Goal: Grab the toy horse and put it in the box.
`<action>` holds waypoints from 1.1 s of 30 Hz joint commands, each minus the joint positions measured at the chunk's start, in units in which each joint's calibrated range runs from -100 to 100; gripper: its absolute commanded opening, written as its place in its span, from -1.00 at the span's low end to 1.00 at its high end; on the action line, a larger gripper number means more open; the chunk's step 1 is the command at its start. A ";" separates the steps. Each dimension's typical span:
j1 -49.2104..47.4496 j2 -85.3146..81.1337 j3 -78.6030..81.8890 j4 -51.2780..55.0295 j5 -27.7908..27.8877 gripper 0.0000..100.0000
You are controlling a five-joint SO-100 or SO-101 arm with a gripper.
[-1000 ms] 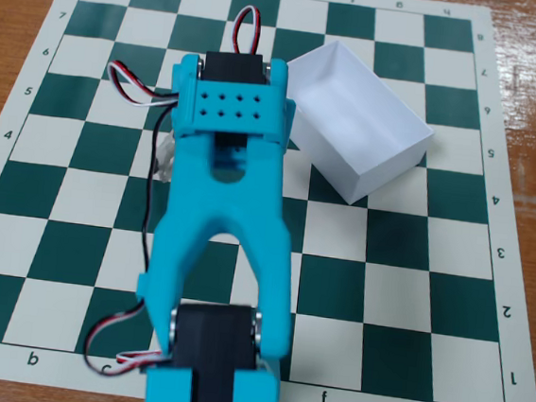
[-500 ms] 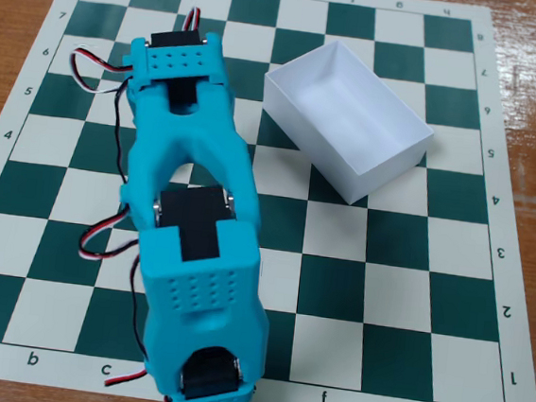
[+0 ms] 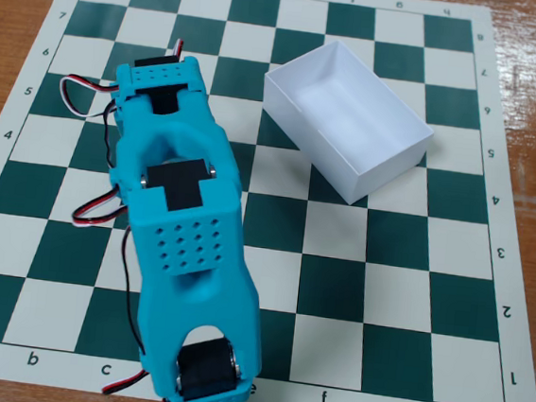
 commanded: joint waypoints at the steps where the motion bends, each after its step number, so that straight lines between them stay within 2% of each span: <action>1: -0.23 -0.15 -3.37 -0.32 -0.89 -1.00; 9: -0.16 -0.68 -5.01 0.01 -1.48 -1.00; 15: 1.77 -12.18 -10.38 8.32 -0.84 -1.00; 20: 6.77 -22.01 -14.20 11.72 1.94 -1.00; 28: 20.20 -23.07 -15.75 8.07 9.07 -1.00; 33: 25.77 -16.61 -15.29 0.01 11.71 -1.00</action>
